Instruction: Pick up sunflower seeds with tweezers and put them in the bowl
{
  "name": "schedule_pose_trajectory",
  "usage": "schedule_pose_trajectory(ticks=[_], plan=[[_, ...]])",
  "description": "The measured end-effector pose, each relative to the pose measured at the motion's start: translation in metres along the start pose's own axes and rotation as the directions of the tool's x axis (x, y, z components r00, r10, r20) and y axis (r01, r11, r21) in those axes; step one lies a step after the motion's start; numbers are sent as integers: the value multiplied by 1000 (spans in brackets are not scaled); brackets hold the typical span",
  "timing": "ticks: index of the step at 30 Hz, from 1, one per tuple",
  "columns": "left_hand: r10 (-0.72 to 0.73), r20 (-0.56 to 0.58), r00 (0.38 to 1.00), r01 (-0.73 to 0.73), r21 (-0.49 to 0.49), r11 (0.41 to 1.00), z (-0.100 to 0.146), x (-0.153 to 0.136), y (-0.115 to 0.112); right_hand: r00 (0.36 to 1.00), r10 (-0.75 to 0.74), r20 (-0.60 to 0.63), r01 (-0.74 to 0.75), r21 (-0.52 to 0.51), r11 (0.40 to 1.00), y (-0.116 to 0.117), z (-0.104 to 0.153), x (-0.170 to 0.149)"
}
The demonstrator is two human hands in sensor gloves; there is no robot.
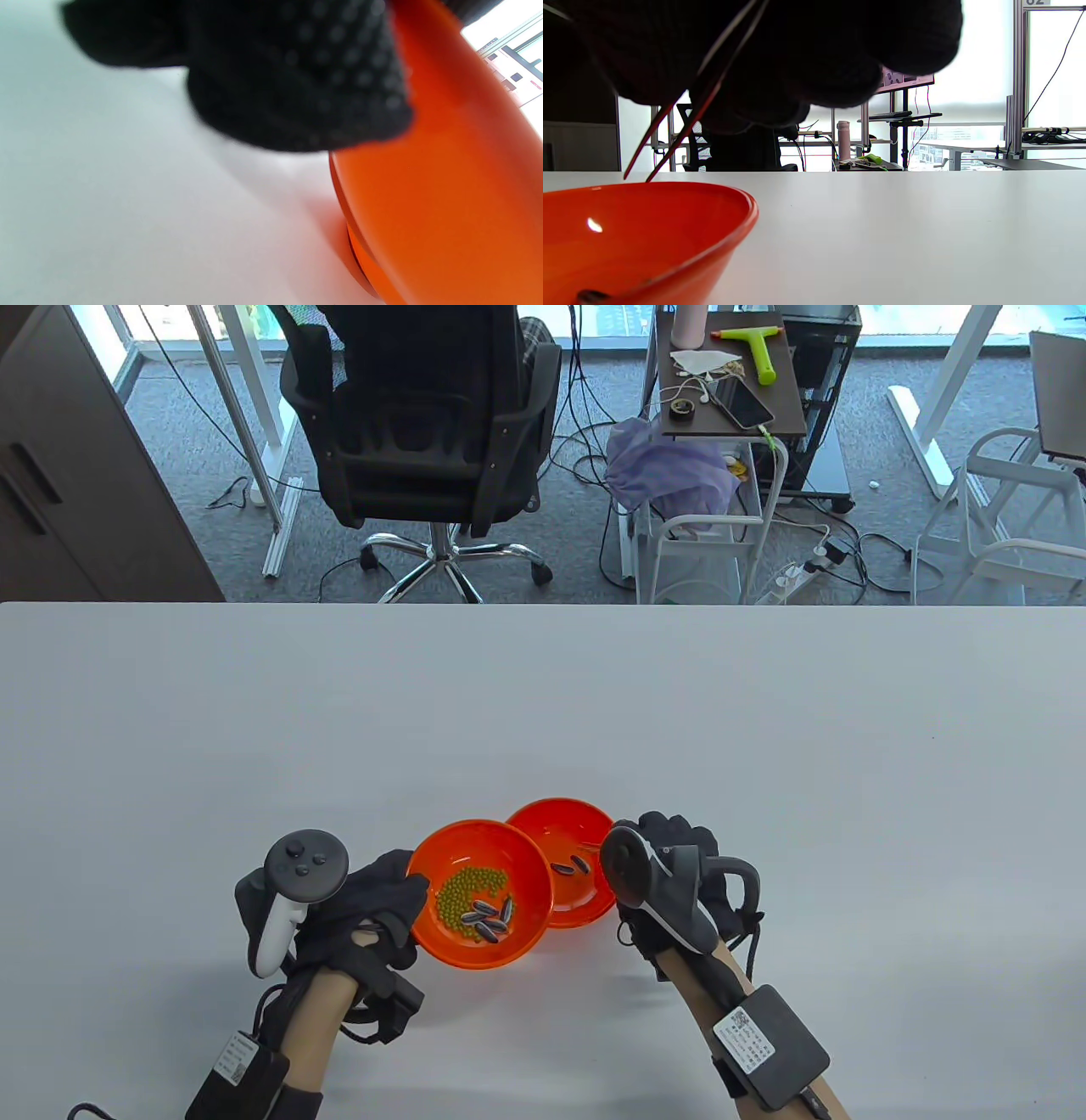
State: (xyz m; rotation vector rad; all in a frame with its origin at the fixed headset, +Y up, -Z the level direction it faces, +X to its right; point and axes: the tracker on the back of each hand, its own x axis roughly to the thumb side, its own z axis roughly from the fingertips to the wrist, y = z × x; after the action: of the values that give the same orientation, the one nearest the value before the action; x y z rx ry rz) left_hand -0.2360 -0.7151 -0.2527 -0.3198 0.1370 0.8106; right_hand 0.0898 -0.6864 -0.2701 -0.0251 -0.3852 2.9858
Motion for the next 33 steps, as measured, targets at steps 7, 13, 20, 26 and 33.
schedule_pose_trajectory(ticks=[7,13,20,26,33], plan=[[0,1,1000,0,-1,1000,0,0,-1,991,-135,22,137,-69,988,-25,6,8],[-2,5,1000,2,-4,1000,0,1,-1,962,-203,185,207,-3,978,-27,15,29],[-1,9,1000,1,-3,1000,0,1,-1,929,-124,348,115,48,992,-18,31,56],[1,12,1000,-1,-3,1000,0,1,-1,918,-51,393,42,30,999,-13,38,65],[-4,16,1000,4,-4,1000,0,1,-2,909,12,416,-9,-10,1000,-11,43,71]])
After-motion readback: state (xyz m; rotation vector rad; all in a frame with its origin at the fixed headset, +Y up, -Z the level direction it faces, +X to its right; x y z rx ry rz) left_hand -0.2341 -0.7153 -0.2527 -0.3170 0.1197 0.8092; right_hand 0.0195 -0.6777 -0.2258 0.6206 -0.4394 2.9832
